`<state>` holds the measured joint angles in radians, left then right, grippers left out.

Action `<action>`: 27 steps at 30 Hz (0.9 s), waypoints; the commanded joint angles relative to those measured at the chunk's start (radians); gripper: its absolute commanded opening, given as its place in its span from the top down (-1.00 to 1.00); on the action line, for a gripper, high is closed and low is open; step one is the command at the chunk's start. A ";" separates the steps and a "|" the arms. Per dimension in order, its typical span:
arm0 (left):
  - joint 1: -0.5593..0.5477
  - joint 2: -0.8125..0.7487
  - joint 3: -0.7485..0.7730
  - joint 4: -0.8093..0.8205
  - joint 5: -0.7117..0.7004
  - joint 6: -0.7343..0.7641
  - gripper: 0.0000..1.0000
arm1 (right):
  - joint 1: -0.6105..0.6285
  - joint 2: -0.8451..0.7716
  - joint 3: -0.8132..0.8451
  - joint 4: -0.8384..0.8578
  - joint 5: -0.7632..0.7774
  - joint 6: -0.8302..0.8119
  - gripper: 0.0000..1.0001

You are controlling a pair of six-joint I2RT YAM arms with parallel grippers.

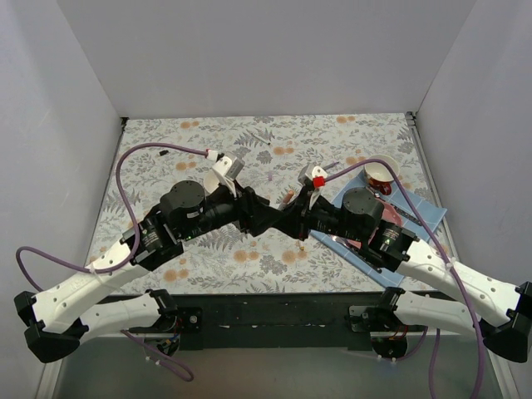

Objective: Insert the pens into the pen caps
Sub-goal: Push the cap all the way onto the barrel until it clicks

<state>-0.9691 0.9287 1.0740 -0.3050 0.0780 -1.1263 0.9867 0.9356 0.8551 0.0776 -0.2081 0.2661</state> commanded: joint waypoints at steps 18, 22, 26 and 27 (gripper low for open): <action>0.000 0.042 0.032 0.020 0.052 0.019 0.24 | 0.000 -0.026 -0.019 0.076 -0.157 0.015 0.97; 0.000 0.056 0.033 0.018 0.049 0.028 0.30 | 0.000 -0.027 -0.021 0.080 -0.168 0.019 0.97; 0.001 0.058 0.023 0.030 0.057 0.040 0.35 | 0.000 -0.026 -0.018 0.079 -0.180 0.021 0.97; 0.001 0.058 0.020 0.030 0.057 0.043 0.39 | 0.001 -0.024 -0.016 0.077 -0.177 0.022 0.97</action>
<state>-0.9699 0.9737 1.0763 -0.2829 0.1425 -1.1114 0.9768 0.9279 0.8211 0.0776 -0.3199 0.2852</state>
